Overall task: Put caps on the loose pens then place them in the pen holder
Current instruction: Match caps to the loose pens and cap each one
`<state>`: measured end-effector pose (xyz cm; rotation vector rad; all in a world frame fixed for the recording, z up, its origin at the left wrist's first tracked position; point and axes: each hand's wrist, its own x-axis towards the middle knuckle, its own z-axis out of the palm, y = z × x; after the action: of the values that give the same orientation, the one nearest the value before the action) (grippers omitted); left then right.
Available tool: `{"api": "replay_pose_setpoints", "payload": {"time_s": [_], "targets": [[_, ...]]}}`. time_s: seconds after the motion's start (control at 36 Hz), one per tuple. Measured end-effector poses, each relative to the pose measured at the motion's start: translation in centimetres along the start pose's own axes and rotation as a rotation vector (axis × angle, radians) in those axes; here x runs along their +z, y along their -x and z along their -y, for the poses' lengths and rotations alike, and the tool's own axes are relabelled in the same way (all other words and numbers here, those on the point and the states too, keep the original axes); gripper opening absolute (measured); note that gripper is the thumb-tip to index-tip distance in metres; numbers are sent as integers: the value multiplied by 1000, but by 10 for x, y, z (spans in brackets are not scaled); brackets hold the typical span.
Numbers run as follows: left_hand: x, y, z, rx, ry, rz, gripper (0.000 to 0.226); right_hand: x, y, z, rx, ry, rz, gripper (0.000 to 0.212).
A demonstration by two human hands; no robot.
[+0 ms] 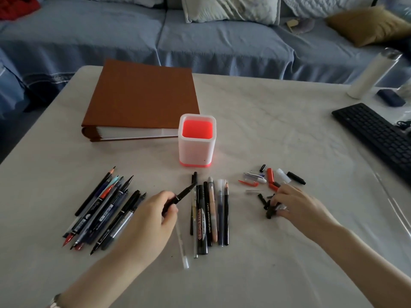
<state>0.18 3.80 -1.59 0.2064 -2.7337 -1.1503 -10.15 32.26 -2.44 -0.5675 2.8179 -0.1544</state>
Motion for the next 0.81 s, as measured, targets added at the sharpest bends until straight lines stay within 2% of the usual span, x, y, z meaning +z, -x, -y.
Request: {"api": "replay_pose_setpoints", "payload": {"time_s": [0.17, 0.25, 0.33, 0.5, 0.58, 0.64, 0.69, 0.81], "targets": [[-2, 3, -1, 23, 18, 12, 13, 4, 0, -3, 19, -194, -8, 19], [-2, 4, -4, 31, 24, 23, 11, 6, -2, -3, 61, -268, -89, 18], [-1, 5, -4, 25, 18, 46, 11, 6, -7, -7, 115, -275, -121, 23], [1, 4, -6, -3, 8, 81, 18, 2, -22, -14, 179, -190, -15, 22], [0, 4, -8, -16, 8, 105, 15, -1, -23, -16, 192, -216, 2, 13], [0, 4, -9, -17, 2, 118, 11, -3, -26, -17, 184, -132, 21, 12], [0, 4, -10, -13, -3, 123, 11, -7, -27, -20, 197, -125, -28, 14], [2, 5, -12, -32, 8, 139, 11, -20, -18, -37, 217, -279, -133, 12]]}}
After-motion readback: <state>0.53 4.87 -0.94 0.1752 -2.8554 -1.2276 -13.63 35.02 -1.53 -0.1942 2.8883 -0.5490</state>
